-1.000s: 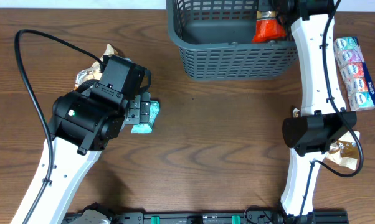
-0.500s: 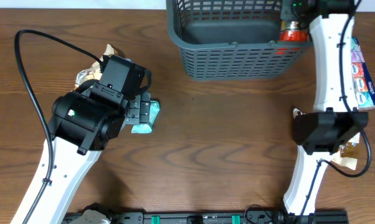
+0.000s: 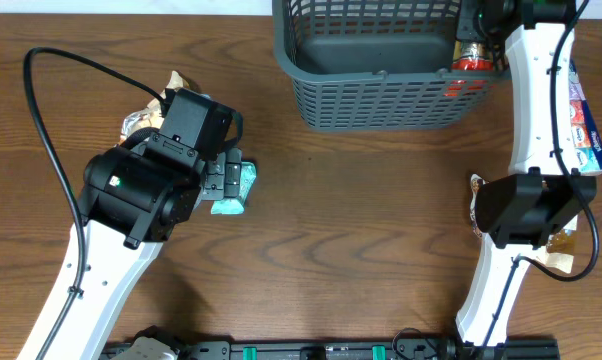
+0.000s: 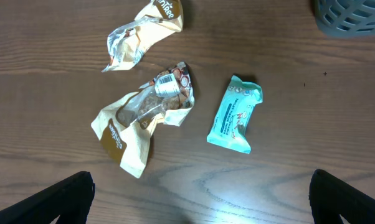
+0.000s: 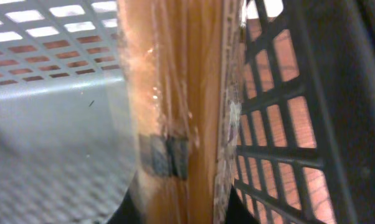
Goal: Pack container
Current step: 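Lower the package into the basket and open the right gripper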
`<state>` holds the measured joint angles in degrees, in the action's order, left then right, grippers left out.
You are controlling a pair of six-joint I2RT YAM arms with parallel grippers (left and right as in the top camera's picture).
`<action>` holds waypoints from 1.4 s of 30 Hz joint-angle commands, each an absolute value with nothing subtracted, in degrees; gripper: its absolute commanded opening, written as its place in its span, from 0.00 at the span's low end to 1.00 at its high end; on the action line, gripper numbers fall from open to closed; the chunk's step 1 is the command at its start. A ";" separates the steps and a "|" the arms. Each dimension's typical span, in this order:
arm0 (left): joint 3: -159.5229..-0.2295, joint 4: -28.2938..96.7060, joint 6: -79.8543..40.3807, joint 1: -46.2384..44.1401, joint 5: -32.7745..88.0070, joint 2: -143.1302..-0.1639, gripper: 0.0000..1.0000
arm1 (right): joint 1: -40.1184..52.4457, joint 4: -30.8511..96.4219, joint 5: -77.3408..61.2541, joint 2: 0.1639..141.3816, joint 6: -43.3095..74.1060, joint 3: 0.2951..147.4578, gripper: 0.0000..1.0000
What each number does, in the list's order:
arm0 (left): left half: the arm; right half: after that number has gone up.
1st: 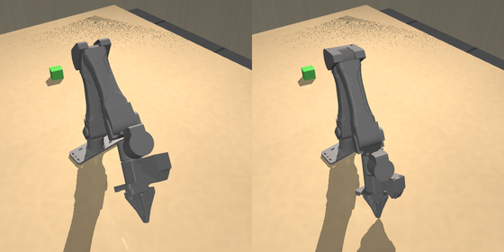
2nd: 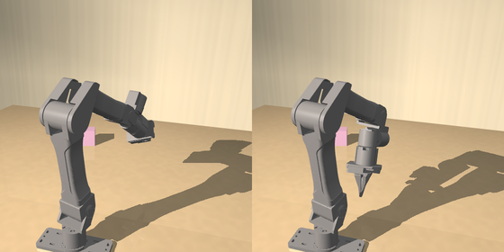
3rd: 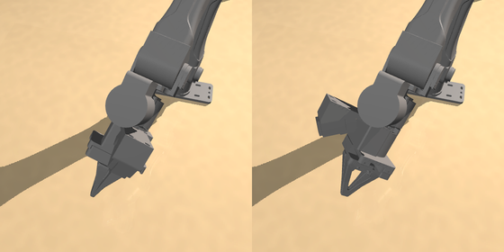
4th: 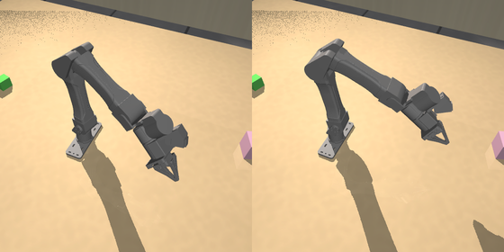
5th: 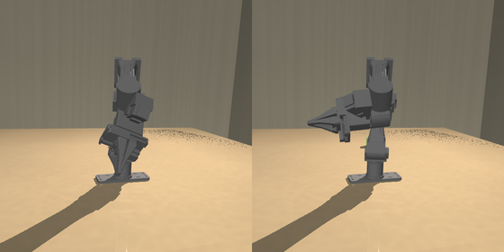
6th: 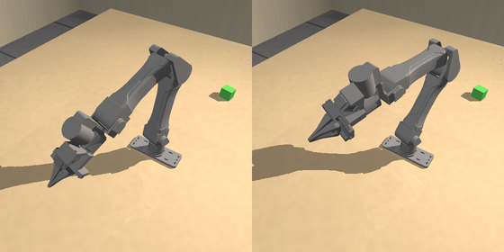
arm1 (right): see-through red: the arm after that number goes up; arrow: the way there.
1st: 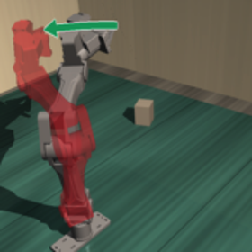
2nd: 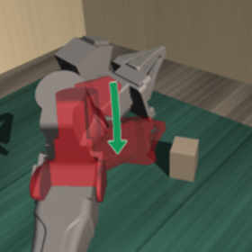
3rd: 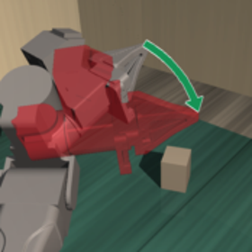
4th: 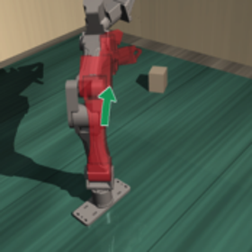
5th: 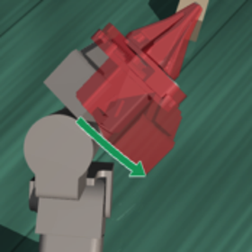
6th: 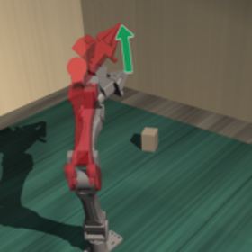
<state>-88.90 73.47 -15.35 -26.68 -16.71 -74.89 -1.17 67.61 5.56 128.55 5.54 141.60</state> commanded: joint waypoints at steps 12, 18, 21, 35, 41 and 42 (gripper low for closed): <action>-89.80 73.71 -15.27 -26.41 -17.04 -74.91 0.98 | 0.32 65.41 5.52 126.72 5.02 142.39 0.40; -89.80 73.71 -15.27 -26.41 -17.04 -74.91 0.99 | 0.30 64.97 5.52 126.34 3.60 143.59 0.50; -89.80 73.71 -15.27 -26.41 -17.04 -74.91 0.99 | 0.27 65.32 5.56 125.38 2.59 146.58 0.58; -89.80 73.71 -15.27 -26.41 -17.06 -74.91 0.99 | -15.73 76.99 12.80 113.38 17.39 161.03 0.99; -89.80 73.69 -15.27 -26.41 -17.04 -74.91 0.99 | -25.41 87.39 11.20 113.47 28.08 160.09 0.99; -89.80 73.69 -15.27 -26.41 -17.04 -74.91 0.99 | -25.91 88.14 10.13 113.49 27.46 159.92 0.99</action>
